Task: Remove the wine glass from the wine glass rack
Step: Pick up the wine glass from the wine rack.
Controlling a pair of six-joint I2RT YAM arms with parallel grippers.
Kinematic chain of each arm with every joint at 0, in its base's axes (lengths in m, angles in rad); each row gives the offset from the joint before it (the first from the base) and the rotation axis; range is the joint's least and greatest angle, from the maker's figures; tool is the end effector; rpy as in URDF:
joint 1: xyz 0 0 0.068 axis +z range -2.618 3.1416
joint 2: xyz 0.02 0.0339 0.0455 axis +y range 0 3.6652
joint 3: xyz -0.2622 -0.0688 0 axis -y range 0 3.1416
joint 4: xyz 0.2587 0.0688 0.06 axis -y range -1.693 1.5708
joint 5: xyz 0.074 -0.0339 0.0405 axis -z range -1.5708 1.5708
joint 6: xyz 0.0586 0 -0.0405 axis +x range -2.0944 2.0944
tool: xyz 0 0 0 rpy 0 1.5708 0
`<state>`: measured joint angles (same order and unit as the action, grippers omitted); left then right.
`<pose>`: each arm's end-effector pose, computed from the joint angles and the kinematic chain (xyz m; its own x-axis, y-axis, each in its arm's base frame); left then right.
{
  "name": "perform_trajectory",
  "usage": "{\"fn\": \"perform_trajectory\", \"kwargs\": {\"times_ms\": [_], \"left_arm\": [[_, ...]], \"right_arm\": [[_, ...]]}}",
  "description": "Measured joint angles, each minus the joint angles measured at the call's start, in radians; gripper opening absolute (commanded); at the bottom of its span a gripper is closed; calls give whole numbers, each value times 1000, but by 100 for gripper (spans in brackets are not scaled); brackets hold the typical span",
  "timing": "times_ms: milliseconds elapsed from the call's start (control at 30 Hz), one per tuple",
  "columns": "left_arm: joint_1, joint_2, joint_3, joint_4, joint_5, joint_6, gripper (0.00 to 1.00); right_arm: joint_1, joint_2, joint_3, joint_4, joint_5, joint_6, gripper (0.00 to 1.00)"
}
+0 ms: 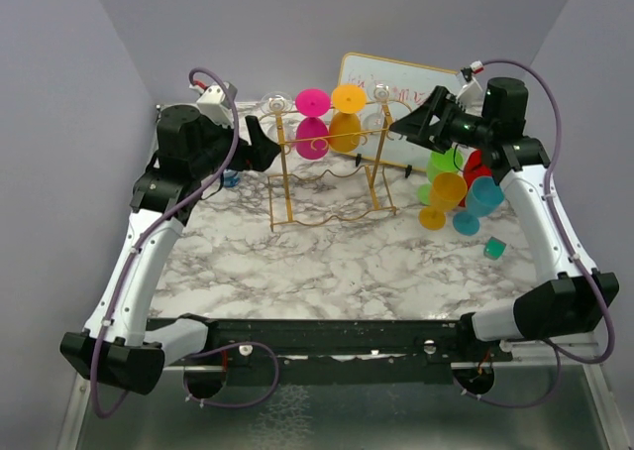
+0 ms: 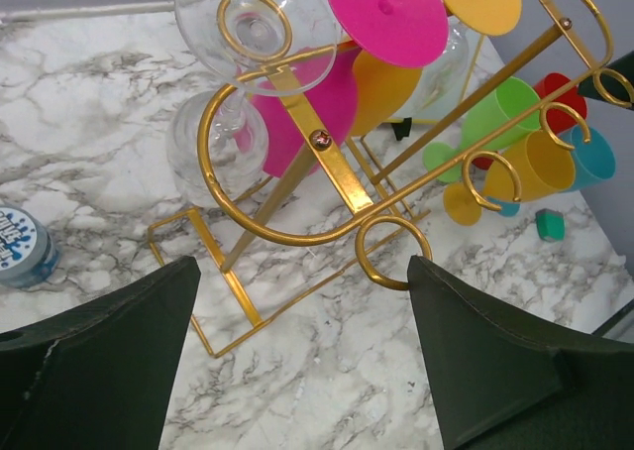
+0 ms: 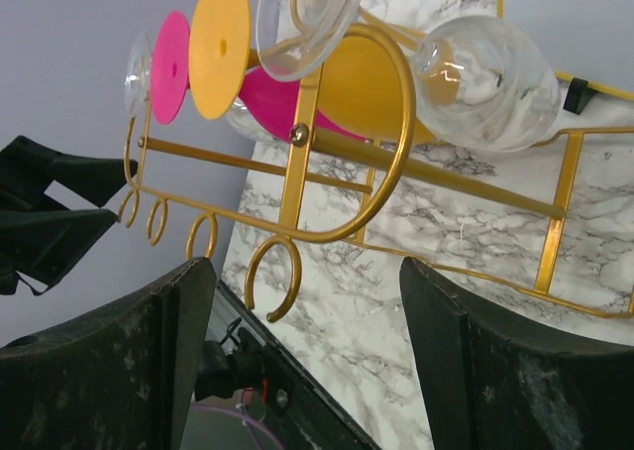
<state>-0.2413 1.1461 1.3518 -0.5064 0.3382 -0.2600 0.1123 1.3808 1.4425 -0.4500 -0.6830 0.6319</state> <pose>0.2638 -0.0849 0.4257 -0.4150 -0.1476 -0.8978 0.4413 0.8302 -0.3405 0.3293 0.0744 0.4016 -0.6978 0.3824 -0.6057 -0.3163 0.5942 0.7395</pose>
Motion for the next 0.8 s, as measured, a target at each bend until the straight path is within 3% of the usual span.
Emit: {"fn": "perform_trajectory", "kwargs": {"times_ms": [167, 267, 467, 667, 800], "left_arm": [[12, 2, -15, 27, 42, -24, 82], [14, 2, -15, 50, 57, -32, 86], [32, 2, 5, 48, 29, -24, 86], [66, 69, 167, 44, 17, 8, 86], [100, 155, 268, 53, 64, 14, 79]], "right_arm": [[1, 52, 50, -3, -4, -15, 77], [1, 76, 85, -18, -7, -37, 79], [3, 83, 141, -76, 49, -85, 81], [3, 80, 185, -130, 100, -125, 81], [3, 55, 189, -155, 122, -147, 82]]}}
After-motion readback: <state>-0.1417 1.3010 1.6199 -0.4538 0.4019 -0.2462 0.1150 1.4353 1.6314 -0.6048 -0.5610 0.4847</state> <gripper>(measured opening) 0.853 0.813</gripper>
